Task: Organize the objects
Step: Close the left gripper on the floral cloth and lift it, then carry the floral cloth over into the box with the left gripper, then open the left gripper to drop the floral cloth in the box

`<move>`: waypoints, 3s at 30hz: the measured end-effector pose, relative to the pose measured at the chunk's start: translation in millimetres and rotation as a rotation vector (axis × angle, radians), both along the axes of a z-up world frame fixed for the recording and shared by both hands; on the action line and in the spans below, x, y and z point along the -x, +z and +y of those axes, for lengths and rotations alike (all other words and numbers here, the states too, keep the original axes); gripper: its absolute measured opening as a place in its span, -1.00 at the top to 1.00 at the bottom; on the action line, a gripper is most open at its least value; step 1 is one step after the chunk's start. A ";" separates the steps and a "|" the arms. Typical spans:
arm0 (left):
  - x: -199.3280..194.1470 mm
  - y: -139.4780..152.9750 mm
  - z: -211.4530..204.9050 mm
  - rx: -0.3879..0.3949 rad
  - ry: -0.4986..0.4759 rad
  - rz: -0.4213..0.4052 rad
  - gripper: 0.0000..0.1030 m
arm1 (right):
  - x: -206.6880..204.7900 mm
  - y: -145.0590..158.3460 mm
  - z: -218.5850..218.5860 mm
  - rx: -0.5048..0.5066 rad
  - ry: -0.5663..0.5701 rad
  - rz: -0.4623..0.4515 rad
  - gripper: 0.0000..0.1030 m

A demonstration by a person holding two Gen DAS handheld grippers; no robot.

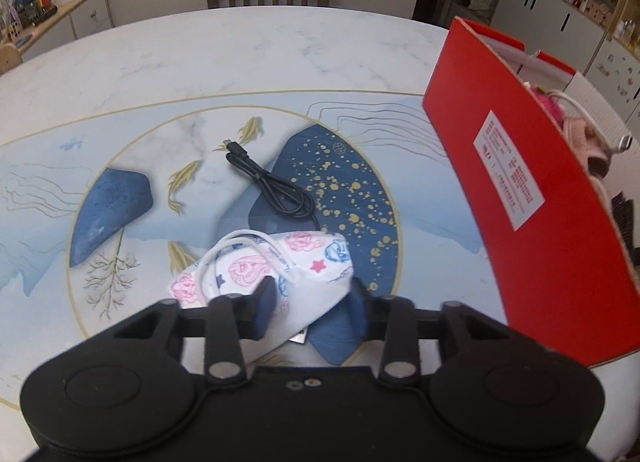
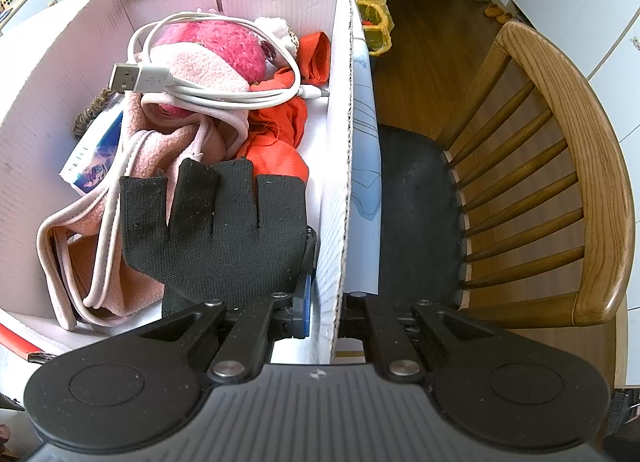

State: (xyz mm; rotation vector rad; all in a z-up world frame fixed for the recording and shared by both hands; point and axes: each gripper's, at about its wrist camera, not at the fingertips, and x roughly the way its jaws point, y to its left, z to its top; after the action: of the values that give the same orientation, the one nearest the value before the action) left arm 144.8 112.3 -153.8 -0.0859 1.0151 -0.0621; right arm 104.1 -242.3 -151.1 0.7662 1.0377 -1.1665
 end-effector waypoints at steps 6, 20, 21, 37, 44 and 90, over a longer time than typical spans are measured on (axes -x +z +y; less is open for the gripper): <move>-0.3 9.3 7.6 0.029 0.009 -0.019 0.94 | -1.3 -0.2 -1.0 0.000 -0.004 0.001 0.86; 2.2 73.2 20.7 0.061 0.050 -0.115 1.00 | -0.5 -1.5 -1.3 0.000 -0.011 0.001 0.86; 2.1 79.2 19.7 0.073 0.048 -0.125 1.00 | 0.7 -2.1 -0.6 0.001 -0.012 0.000 0.86; -14.2 127.1 -48.4 0.127 -0.149 -0.197 1.00 | 8.8 -3.6 3.5 0.005 -0.024 -0.005 0.86; -28.9 139.4 -87.5 0.138 -0.253 -0.232 1.00 | 10.8 -3.5 4.2 0.006 -0.028 -0.006 0.86; -46.8 58.0 -170.2 0.135 -0.407 -0.009 0.49 | 2.7 -1.8 -4.8 0.005 -0.057 -0.011 0.86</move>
State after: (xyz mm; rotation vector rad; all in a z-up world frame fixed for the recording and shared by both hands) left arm 191.6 -57.9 -95.8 -0.0010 1.0067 -0.5026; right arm 101.4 -247.1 -152.9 0.8017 1.0092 -1.2122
